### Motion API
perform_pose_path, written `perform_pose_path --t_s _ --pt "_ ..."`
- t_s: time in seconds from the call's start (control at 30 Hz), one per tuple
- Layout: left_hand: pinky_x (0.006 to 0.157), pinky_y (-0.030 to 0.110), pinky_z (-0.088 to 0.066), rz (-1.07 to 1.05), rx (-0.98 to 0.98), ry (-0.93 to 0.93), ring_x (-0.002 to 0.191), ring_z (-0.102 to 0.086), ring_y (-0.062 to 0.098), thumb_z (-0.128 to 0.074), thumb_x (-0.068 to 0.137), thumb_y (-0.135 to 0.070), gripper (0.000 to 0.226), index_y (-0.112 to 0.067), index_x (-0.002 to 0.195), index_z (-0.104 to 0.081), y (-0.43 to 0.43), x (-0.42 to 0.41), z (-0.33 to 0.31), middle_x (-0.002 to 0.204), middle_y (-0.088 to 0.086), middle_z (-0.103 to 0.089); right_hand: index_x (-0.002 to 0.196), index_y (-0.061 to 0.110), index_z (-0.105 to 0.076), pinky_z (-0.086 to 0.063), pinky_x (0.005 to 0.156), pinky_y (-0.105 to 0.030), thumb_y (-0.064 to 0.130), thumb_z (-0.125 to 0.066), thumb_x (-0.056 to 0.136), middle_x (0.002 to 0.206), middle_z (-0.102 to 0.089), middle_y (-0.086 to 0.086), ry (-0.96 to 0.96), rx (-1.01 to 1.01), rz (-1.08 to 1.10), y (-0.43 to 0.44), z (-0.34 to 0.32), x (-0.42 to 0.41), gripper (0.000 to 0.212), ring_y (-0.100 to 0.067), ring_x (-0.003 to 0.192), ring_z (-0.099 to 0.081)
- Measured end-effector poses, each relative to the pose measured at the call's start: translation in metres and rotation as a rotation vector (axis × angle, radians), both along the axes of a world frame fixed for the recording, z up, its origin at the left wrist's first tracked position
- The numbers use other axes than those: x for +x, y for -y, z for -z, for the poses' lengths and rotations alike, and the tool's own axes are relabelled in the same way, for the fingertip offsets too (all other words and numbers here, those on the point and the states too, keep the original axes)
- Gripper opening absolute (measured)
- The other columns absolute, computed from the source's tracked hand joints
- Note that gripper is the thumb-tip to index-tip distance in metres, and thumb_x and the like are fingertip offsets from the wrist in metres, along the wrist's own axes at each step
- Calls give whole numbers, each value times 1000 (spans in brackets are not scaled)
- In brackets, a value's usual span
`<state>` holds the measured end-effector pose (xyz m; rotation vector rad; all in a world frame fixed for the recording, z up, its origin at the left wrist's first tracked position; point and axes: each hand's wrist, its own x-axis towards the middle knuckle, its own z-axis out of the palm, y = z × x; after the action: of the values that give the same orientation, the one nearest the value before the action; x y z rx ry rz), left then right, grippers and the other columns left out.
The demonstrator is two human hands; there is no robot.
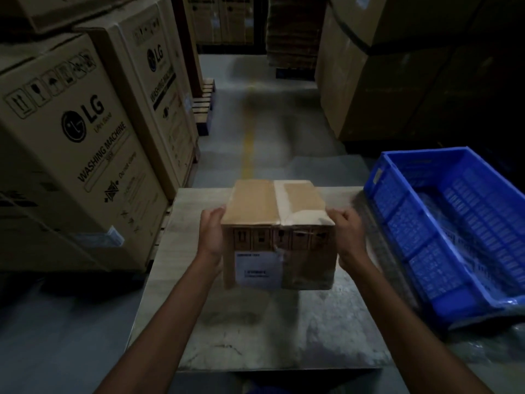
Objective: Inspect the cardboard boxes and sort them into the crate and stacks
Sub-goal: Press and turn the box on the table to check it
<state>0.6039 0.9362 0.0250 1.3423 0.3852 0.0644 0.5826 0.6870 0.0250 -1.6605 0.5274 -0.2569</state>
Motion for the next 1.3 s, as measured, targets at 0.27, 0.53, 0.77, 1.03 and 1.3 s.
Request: perform_pose_path --t_s 0.27,0.53,0.77,1.03,1.3 --pt "90 39 -55 240 74 -219 115 -62 29 -61 95 -7 53 -11 144 -43 -2 -53 98 132 14 -62 91 16 -67 -51 94 -40 12 -69 86 112 -60 -7 -191 -237 -38 -13 77 -50 7 -16 96 -57" --pt "113 36 -36 353 606 -81 145 -33 25 -59 99 -19 70 -16 158 -20 -4 -70 102 159 8 -32 113 19 -59 -45 91 -31 32 -75 87 136 -40 -4 -165 -581 -210 -24 93 -71 33 -23 119 -54" --pt "120 49 4 662 1519 230 154 7 25 -5 91 -57 77 -22 160 -9 15 -51 96 167 7 2 154 20 -39 -15 121 -53 48 -38 96 167 -23 -8 58 -1224 -802 -49 101 -64 64 -28 155 -17" --pt "120 56 -2 854 1676 297 154 -6 27 -8 93 -63 82 -15 158 -22 10 -46 111 166 11 -11 157 21 -34 -14 124 -51 63 -23 99 166 -27 1 -41 -1249 -872 -38 105 -56 73 -22 155 -19" --pt "120 57 0 909 1693 314 154 -4 30 -8 93 -63 83 -12 158 -21 9 -45 108 166 15 -8 152 28 -43 -15 120 -37 65 -42 84 160 -38 8 -115 -896 -872 -26 85 -33 78 -16 151 -26"
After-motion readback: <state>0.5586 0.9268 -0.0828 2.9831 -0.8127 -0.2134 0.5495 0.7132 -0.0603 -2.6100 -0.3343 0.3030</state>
